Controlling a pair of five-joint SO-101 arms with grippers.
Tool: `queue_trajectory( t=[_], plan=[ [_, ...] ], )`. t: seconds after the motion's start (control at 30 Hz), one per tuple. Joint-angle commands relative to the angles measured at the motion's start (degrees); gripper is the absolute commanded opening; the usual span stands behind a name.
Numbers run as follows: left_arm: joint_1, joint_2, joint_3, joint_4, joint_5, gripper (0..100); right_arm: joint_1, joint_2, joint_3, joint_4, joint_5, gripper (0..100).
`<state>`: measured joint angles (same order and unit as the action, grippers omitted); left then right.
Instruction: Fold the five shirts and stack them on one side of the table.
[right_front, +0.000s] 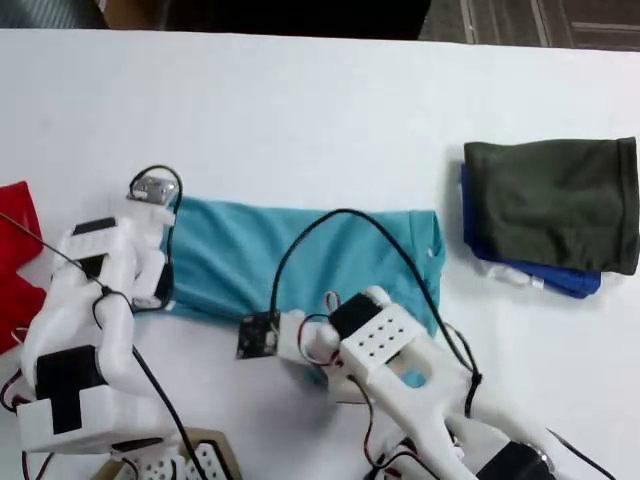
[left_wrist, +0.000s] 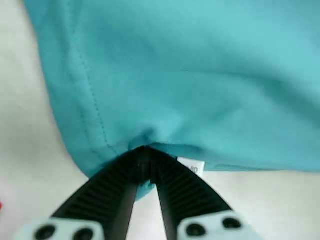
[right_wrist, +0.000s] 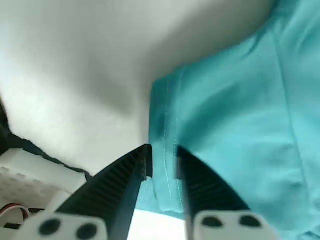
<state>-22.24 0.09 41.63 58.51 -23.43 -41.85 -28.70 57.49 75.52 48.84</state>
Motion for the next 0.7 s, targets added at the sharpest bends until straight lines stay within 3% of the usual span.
queue_trajectory(
  t=[0.0, 0.13, 0.2, 0.23, 0.27, 0.47, 0.53, 0.67],
  plan=[
    [-1.76, 0.79, -1.63, -1.41, 0.35, 3, 2.51, -1.89, -2.73, 1.63, 0.26, 24.1],
    [-1.76, 0.79, -1.63, -1.41, 0.35, 3, 4.70, -3.47, -15.91, 9.98, -0.09, 18.7],
    [-1.76, 0.79, -1.63, -1.41, 0.35, 3, 9.01, -5.05, -23.30, 10.59, -0.18, 10.0],
    [-1.76, 0.79, -1.63, -1.41, 0.35, 3, 11.74, -5.41, -25.93, 9.19, -0.26, 2.3],
    [-1.76, 0.79, -1.63, -1.41, 0.35, 3, 14.29, -5.32, -27.25, 6.02, -0.26, 0.9],
    [-1.76, 0.62, -2.33, -0.88, 0.35, 3, 27.12, 6.02, -26.73, -13.93, -0.26, 2.2],
    [-1.67, 0.62, -4.97, 2.81, 0.35, 3, 30.37, 12.35, -26.81, -20.09, -0.26, 2.2],
    [-1.05, 0.62, -20.00, 18.90, 0.62, 3, 33.45, 23.08, -29.89, -26.07, -3.52, 2.2]
  ],
)
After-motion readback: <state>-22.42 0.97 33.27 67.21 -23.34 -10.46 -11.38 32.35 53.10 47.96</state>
